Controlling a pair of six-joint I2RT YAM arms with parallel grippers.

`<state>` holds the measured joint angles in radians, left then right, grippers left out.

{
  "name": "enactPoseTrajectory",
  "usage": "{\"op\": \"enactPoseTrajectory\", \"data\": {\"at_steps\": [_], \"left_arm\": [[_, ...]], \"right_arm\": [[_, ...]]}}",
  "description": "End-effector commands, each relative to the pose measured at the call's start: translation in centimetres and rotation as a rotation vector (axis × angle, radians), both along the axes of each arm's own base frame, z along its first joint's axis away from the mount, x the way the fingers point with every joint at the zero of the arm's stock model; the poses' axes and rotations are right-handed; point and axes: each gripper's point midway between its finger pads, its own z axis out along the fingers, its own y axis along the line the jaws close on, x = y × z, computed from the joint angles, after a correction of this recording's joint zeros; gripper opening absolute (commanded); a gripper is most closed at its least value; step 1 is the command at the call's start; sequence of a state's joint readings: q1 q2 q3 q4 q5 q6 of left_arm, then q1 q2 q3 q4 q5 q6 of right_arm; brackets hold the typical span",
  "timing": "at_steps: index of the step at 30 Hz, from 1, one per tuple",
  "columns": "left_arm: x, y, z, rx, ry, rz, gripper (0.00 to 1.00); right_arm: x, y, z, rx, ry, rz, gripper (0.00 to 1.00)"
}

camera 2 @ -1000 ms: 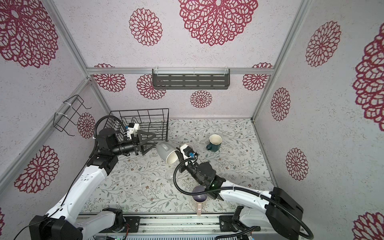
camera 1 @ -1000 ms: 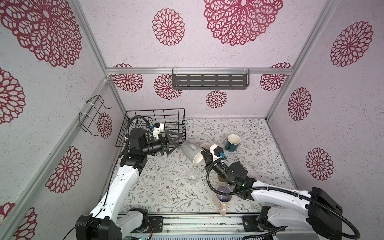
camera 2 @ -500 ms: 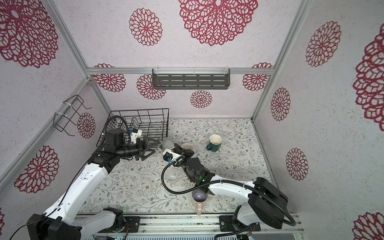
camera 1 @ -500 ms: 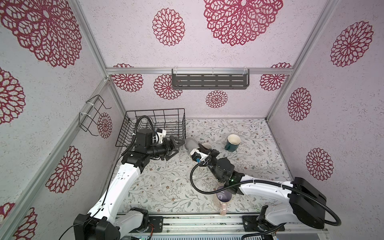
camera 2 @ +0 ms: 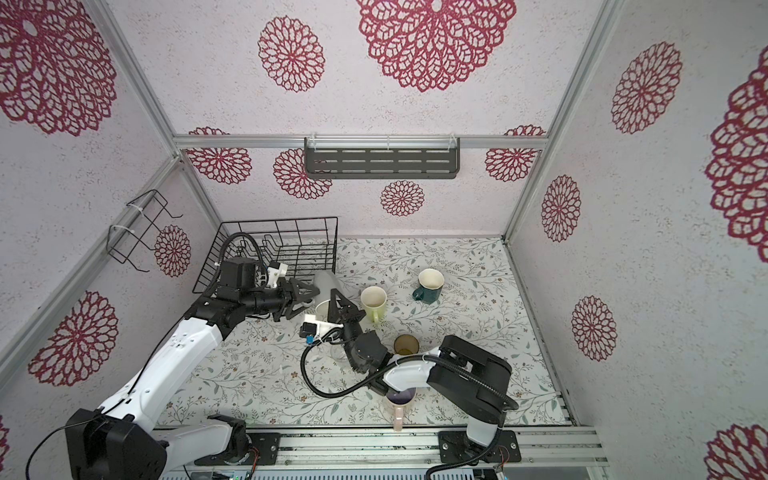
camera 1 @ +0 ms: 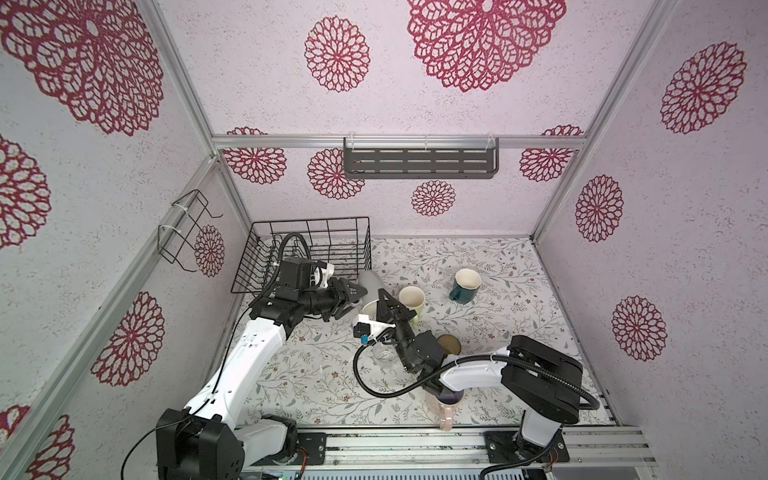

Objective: Load the cups into the dish rack

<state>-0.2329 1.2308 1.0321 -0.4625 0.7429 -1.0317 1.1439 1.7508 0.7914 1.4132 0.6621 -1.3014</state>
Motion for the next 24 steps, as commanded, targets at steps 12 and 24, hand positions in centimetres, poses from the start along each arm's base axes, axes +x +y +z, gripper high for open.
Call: {"op": "enactPoseTrajectory", "data": {"at_steps": [12, 24], "left_arm": [[0.7, 1.1, 1.1, -0.079, -0.047, -0.006, 0.00], [2.0, 3.5, 0.0, -0.050, -0.038, 0.128, 0.00]], "right_arm": [[-2.1, -3.0, 6.7, 0.231, -0.131, 0.013, 0.00], [-1.4, -1.1, 4.1, 0.182, -0.070, 0.014, 0.36]]}}
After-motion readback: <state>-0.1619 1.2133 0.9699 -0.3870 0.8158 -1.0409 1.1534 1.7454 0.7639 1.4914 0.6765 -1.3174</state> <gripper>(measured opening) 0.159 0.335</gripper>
